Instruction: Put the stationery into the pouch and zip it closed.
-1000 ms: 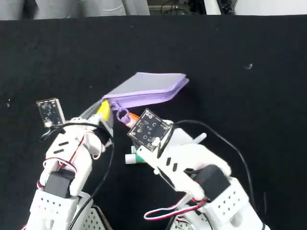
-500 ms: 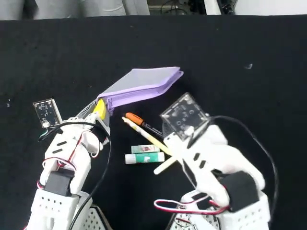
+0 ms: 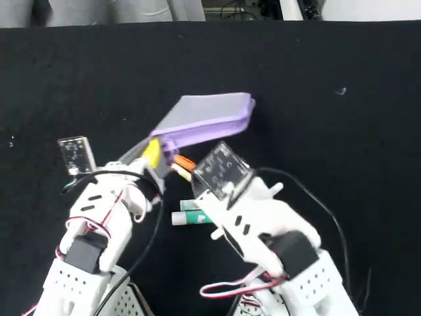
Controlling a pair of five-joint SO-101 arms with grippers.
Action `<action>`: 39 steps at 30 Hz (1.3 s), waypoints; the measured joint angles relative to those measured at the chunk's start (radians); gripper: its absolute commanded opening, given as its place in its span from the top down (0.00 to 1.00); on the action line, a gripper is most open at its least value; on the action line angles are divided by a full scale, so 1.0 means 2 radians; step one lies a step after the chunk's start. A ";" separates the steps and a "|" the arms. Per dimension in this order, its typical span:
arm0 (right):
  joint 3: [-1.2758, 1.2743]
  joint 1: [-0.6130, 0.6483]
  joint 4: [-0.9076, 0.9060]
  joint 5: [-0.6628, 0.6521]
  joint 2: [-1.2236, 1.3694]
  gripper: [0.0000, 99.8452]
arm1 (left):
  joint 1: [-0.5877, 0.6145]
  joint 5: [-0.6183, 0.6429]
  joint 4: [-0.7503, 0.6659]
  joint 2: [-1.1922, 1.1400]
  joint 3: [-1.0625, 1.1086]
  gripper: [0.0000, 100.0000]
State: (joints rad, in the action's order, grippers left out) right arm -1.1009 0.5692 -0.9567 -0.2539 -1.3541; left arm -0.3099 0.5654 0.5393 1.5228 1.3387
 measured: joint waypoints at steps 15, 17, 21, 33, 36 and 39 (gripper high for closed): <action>-0.117 0.044 0.003 0.002 -0.206 0.79 | -0.038 0.000 0.034 -0.001 -0.065 0.97; -0.127 0.043 0.010 0.005 -0.206 0.79 | -0.050 0.000 0.034 -0.001 -0.068 0.97; -0.133 0.044 0.025 0.016 -0.206 0.79 | -0.058 0.001 0.038 -0.002 -0.068 0.97; -0.134 0.044 0.032 0.017 -0.206 0.79 | -0.093 -0.039 0.089 -0.001 -0.101 0.97; -0.134 0.044 0.029 0.018 -0.206 0.79 | -0.102 -0.045 0.089 0.000 -0.107 0.97; -0.134 0.044 0.029 0.020 -0.206 0.82 | -0.107 -0.047 0.089 0.000 -0.109 0.97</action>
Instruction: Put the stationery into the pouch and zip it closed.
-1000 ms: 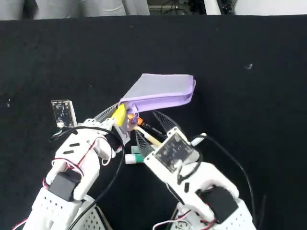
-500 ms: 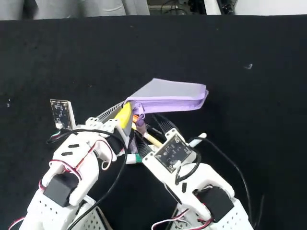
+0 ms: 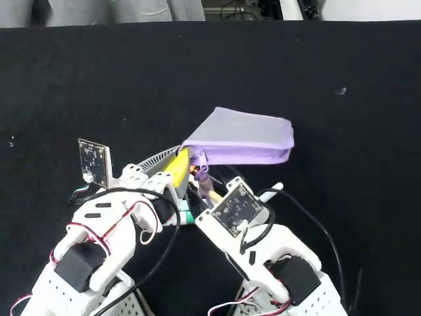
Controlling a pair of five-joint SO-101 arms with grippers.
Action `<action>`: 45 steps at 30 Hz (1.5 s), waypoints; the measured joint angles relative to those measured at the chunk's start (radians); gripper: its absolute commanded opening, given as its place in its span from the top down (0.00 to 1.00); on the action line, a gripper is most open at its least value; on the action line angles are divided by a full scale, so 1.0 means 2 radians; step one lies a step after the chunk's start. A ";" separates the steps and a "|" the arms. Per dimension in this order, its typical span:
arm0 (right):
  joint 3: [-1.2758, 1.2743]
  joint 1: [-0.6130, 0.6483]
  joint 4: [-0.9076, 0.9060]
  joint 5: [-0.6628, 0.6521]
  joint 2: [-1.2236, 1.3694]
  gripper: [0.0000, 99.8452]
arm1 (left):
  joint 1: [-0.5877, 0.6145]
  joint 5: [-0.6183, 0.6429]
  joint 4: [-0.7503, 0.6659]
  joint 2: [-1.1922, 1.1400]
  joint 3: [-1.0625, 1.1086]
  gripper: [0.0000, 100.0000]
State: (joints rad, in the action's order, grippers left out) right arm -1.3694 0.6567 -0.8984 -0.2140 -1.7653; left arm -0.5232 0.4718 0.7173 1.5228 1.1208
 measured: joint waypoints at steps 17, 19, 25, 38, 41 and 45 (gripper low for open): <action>0.000 0.001 -0.008 0.000 0.000 0.75 | 0.005 0.000 0.001 0.000 0.000 0.97; 0.000 0.001 -0.008 0.000 0.000 0.75 | 0.010 0.000 0.001 0.000 0.000 0.97; 0.000 0.001 -0.008 0.000 0.000 0.75 | 0.014 0.000 0.001 0.000 0.000 0.97; 0.000 0.000 -0.008 0.000 0.000 0.86 | 0.011 0.000 0.001 -0.001 0.000 0.97; 0.000 0.000 -0.008 0.000 0.000 0.89 | 0.012 0.000 0.001 -0.001 0.000 0.97; 0.000 0.000 -0.008 0.000 0.000 0.84 | 0.012 0.000 0.001 -0.001 0.000 0.97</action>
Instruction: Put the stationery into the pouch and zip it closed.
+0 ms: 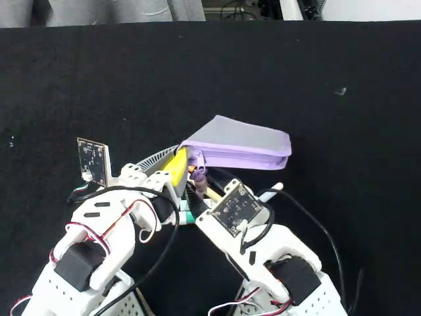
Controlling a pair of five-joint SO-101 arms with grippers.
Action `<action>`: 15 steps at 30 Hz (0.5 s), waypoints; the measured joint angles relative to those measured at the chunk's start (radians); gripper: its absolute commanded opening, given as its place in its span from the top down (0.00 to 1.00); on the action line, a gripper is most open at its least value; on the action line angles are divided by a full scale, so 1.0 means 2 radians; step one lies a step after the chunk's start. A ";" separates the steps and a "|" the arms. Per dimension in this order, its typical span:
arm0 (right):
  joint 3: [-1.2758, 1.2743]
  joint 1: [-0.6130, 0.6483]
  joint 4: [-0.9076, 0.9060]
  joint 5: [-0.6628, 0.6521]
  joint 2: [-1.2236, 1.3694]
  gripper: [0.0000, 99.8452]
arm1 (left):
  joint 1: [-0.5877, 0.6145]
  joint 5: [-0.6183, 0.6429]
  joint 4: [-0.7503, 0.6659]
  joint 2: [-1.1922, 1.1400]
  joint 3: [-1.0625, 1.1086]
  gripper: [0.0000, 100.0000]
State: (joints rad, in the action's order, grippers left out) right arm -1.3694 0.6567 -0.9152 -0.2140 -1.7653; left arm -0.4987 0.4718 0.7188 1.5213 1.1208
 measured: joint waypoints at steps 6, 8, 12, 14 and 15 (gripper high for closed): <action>0.000 0.000 0.000 0.000 0.000 0.81 | 0.001 0.000 -0.021 0.000 0.021 0.97; 0.000 0.000 0.000 0.000 0.000 0.85 | 0.002 0.000 -0.025 0.000 0.023 0.97; 0.000 -0.001 0.000 0.000 0.000 0.88 | 0.000 0.000 -0.025 0.000 0.024 0.97; 0.000 -0.001 0.000 0.000 0.000 0.87 | -0.001 0.000 -0.025 0.000 0.024 0.97; 0.000 -0.001 0.000 0.000 0.000 0.86 | -0.001 0.000 -0.025 0.000 0.024 0.97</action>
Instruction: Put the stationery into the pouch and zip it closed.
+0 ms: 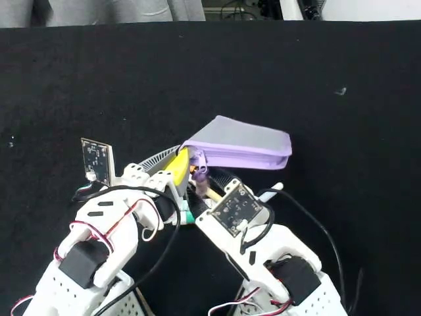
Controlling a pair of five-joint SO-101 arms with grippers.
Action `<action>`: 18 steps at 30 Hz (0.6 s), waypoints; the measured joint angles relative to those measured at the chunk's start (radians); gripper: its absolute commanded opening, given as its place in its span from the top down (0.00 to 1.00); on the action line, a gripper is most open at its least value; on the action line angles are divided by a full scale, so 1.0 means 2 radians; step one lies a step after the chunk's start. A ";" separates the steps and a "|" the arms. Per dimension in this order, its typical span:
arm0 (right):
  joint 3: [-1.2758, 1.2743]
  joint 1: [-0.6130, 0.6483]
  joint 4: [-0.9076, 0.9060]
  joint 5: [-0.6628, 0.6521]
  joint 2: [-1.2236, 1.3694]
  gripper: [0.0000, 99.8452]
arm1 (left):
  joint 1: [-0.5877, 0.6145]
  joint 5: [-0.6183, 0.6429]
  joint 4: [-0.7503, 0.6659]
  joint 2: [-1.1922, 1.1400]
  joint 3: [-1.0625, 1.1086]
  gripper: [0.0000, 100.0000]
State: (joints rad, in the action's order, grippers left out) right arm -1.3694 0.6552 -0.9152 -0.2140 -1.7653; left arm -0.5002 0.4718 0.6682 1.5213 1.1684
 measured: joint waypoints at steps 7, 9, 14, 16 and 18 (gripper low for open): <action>0.000 0.000 -0.002 0.000 0.000 0.86 | 0.042 0.000 0.000 0.000 0.000 0.97; 0.000 0.000 -0.002 0.000 0.000 0.86 | 0.048 0.000 0.000 0.000 0.000 0.97; 0.000 0.000 -0.002 0.000 0.000 0.86 | 0.046 0.000 0.000 0.000 0.000 0.97; 0.000 0.000 -0.002 0.000 0.000 0.86 | 0.046 0.000 0.000 0.000 0.000 0.97; 0.000 0.000 -0.002 0.000 0.000 0.86 | 0.039 0.000 0.000 0.000 0.000 0.97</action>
State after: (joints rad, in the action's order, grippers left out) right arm -1.3694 0.6552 -0.9198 -0.2140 -1.7653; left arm -0.4219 0.4718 0.6682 1.5213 1.1684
